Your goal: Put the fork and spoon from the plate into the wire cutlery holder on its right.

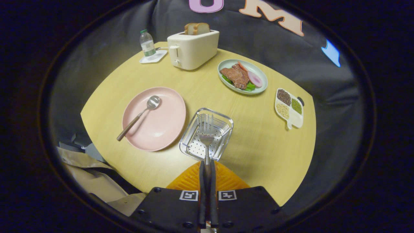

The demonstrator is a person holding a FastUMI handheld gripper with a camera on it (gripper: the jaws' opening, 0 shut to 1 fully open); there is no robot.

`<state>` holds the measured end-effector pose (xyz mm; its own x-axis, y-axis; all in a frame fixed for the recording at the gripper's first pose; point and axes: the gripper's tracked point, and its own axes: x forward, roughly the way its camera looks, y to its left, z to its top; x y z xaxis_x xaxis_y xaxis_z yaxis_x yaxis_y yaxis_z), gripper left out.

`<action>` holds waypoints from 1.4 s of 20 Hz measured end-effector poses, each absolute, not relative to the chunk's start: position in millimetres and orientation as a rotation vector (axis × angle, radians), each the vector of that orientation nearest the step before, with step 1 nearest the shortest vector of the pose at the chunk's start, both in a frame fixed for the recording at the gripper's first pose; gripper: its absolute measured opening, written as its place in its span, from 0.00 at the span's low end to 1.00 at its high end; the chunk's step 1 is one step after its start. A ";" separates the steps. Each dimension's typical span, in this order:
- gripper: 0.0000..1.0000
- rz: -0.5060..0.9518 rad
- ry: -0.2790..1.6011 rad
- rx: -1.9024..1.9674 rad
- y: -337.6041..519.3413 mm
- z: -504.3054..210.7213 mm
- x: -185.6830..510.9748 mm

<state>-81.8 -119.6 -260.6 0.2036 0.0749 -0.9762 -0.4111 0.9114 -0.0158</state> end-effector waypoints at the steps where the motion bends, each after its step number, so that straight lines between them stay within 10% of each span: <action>1: 0.10 0.349 1.339 -0.298 -118.5 -262.3 -82.0; 9: 0.14 0.327 1.355 -0.269 -113.2 -266.9 -73.3; 16: 0.99 0.289 1.260 -0.269 -106.5 -263.4 -58.6; 28: 1.00 0.223 0.863 -0.148 -12.6 -232.2 -38.9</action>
